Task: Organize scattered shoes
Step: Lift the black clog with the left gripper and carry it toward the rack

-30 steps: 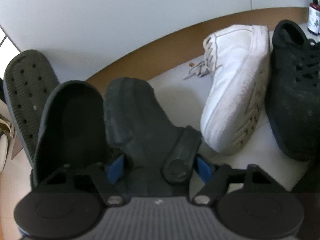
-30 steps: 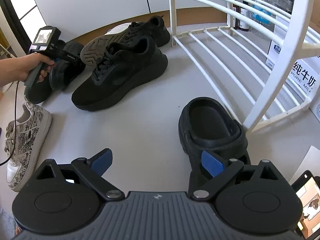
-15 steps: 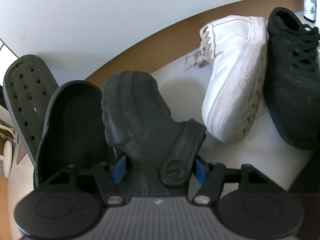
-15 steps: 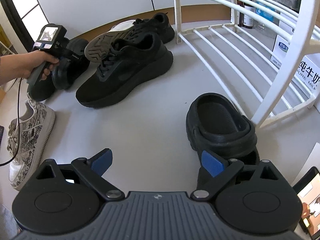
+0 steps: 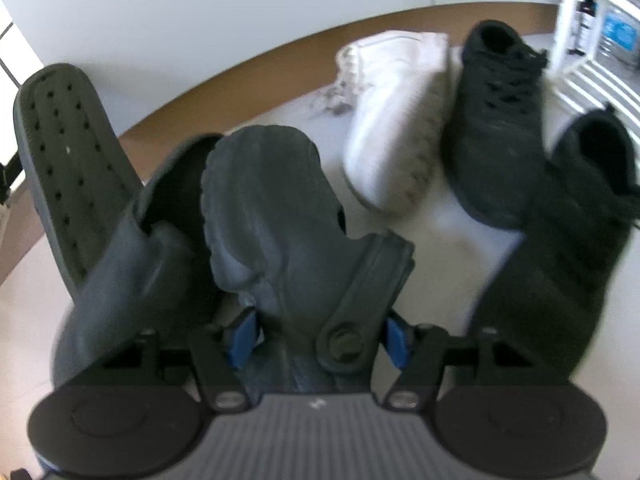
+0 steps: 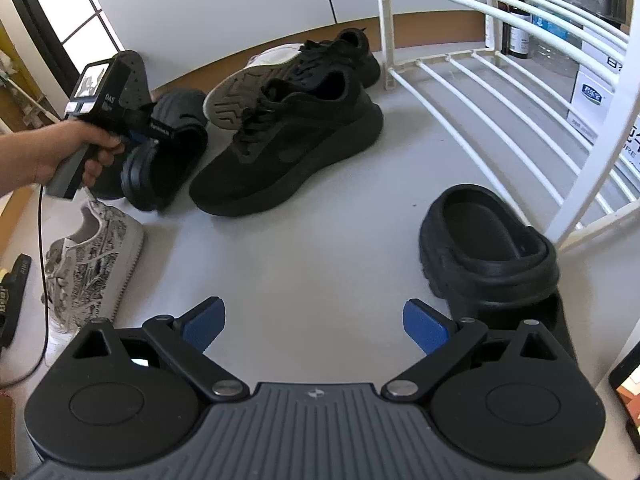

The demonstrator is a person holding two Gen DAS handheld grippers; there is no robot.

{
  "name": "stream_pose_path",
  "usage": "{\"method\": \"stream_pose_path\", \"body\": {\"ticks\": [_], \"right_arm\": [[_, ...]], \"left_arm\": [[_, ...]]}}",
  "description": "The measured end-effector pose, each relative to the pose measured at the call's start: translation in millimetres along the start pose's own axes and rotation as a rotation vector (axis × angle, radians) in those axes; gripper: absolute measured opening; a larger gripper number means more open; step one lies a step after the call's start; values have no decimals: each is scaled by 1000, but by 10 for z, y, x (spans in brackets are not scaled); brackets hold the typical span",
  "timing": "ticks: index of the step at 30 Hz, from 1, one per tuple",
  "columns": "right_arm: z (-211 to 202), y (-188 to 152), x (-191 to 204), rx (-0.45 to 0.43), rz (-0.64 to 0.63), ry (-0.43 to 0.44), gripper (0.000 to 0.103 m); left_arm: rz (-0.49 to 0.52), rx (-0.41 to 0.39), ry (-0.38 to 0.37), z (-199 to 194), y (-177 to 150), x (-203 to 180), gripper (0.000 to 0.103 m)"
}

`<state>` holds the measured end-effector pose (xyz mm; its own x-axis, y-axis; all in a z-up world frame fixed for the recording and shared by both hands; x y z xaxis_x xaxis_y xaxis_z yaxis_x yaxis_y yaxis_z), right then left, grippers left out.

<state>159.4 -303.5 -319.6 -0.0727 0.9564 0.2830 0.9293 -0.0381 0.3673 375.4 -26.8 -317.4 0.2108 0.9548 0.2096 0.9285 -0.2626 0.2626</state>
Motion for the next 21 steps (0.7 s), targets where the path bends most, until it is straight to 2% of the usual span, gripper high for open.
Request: {"method": "stream_pose_path", "body": {"ticks": [10, 21], "right_arm": [[-8, -4, 96, -1, -2, 23, 99], [-3, -13, 149, 7, 0, 38, 99]], "left_arm": [[-45, 2, -96, 6, -259, 102, 65], [-89, -3, -172, -195, -767, -124, 65]]}}
Point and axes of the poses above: each gripper's, at about its wrist camera, not at the fingertips, and z roughly the way its jaws point, x to its left, y to its top, the point moved 7 cm from there along z, roughly the way its jaws point, and after that the axes turned 11 degrees about x, right-handed, at the moved point
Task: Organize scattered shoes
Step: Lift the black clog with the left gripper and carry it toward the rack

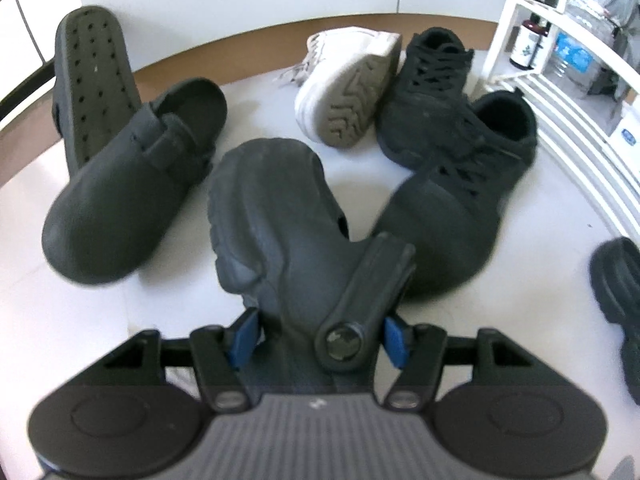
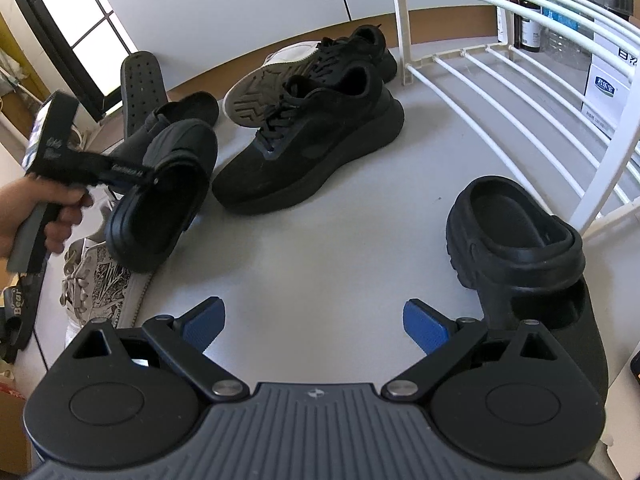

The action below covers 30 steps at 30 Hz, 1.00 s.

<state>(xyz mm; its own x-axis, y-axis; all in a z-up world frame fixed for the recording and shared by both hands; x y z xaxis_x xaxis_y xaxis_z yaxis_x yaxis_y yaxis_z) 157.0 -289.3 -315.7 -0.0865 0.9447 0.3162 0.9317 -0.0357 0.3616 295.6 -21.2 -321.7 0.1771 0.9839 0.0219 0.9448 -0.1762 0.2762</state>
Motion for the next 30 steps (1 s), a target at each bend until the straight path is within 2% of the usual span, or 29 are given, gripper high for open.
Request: {"method": "stream_pose_path", "body": {"ticks": [7, 16, 23, 30], "right_arm": [[4, -6, 34, 5, 1, 9, 99], [5, -76, 101, -2, 12, 19, 99], [9, -128, 57, 14, 17, 14, 99], [-1, -134, 20, 19, 21, 6, 98]], "left_arm": [[3, 2, -37, -149, -330, -206, 64], [-16, 60, -87, -123, -673, -445, 63], [-3, 74, -129, -37, -694, -736, 63], [-22, 72, -179, 21, -690, -826, 63]]}}
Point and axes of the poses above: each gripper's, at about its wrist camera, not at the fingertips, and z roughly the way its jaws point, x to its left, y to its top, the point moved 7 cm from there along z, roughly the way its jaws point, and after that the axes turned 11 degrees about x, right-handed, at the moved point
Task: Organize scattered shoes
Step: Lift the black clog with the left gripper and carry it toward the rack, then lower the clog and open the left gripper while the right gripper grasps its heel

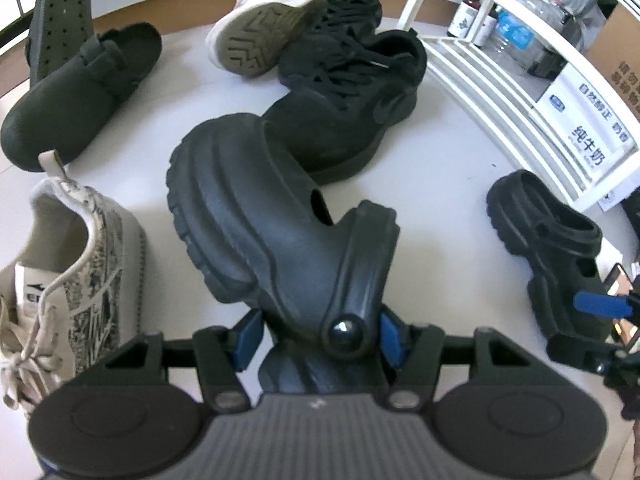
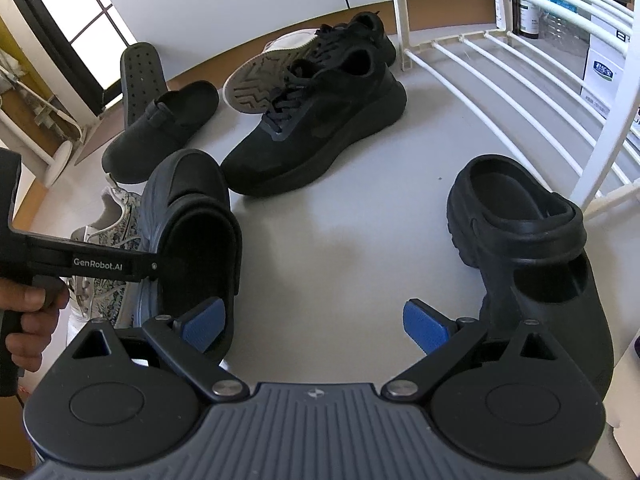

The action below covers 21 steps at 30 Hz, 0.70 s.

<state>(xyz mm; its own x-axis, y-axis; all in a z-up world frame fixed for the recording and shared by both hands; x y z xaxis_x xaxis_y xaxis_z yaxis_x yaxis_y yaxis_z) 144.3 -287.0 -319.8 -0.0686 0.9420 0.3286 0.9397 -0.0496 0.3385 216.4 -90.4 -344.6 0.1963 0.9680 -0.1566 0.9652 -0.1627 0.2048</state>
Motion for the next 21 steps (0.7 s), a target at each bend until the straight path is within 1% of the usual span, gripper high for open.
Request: {"method": "stream_pose_path", "body": {"ticks": [3, 7, 10, 11, 14, 17, 21], "right_arm": [[-5, -2, -16, 2, 2, -4, 99], [-11, -6, -37, 4, 5, -9, 98], [-16, -8, -52, 6, 7, -13, 98], [-17, -9, -57, 7, 7, -14, 98], [-22, -11, -73, 9, 9, -18, 98], [-27, -14, -89, 11, 11, -21, 98], [-25, -22, -111, 12, 16, -27, 98]], "left_arm": [[7, 14, -37, 19, -70, -73, 63], [28, 24, -57, 64, -126, -154, 63], [28, 40, -98, 106, -148, -208, 63], [38, 48, -111, 134, -158, -245, 63], [82, 37, -105, 170, -146, -347, 63], [97, 49, -164, 235, -80, -448, 63], [142, 62, -185, 229, -105, -621, 63]]}}
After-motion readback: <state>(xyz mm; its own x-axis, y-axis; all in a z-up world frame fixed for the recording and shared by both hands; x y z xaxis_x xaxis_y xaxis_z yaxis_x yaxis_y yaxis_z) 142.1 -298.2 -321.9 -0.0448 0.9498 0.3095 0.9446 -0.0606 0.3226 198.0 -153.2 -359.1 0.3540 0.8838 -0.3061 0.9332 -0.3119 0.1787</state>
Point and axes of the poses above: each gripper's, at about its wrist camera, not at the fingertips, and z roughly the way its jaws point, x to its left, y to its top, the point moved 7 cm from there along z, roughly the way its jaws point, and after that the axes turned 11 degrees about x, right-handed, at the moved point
